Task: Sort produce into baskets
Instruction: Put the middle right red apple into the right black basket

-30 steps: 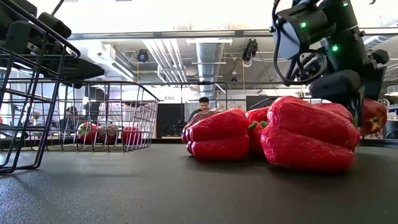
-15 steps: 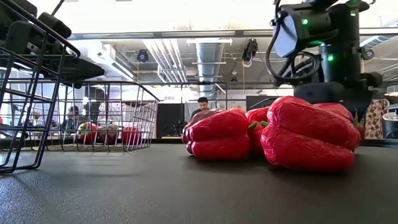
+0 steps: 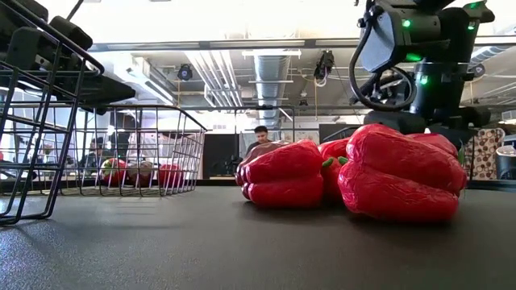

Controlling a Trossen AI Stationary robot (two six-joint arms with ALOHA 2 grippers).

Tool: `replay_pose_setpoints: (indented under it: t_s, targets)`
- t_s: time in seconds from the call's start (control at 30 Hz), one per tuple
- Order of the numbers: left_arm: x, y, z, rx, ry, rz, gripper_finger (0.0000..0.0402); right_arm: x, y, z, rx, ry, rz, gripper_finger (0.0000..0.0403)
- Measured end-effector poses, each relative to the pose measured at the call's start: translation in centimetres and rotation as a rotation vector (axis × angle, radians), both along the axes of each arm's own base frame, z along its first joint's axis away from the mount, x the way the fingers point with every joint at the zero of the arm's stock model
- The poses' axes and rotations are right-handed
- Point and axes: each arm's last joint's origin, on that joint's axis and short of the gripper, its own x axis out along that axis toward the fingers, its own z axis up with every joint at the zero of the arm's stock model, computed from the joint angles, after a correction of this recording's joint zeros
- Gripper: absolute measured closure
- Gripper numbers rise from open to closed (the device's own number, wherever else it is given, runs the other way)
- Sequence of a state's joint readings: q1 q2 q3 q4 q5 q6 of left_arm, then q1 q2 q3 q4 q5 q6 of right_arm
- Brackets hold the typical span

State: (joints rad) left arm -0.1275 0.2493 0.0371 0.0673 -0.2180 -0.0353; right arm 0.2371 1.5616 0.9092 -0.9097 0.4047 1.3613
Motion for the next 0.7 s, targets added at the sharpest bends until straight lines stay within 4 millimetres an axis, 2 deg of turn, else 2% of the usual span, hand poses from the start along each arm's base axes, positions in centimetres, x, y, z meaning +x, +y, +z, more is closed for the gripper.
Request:
replay_pose_setpoints:
  t_s: [0.2,0.33,0.4,0.5,0.63,0.7]
  targets:
    - [0.0,0.0,0.0,0.000,0.000,0.000,0.0364,0.0,-0.1,0.2,-0.013,-0.007,0.009,0.0042]
    - [0.0,0.0,0.0,0.000,0.000,0.000,0.0364,0.0,-0.2,1.9,-0.001,-0.055,0.015,0.0065]
    - [0.0,0.0,0.0,0.000,0.001,0.000,0.0364,0.3,-0.5,4.0,0.007,-0.106,0.026,0.0070]
    - [0.0,0.0,0.0,0.000,0.001,0.000,0.0364,0.5,-1.3,8.0,-0.023,-0.197,0.050,0.0071]
    - [0.0,0.0,0.0,0.000,0.001,0.000,0.0364,0.2,-3.6,13.5,-0.113,-0.282,0.062,0.0071]
    - [0.0,0.0,0.0,0.000,0.001,0.000,0.0364,-0.2,-5.2,15.5,-0.156,-0.285,0.043,0.0071]
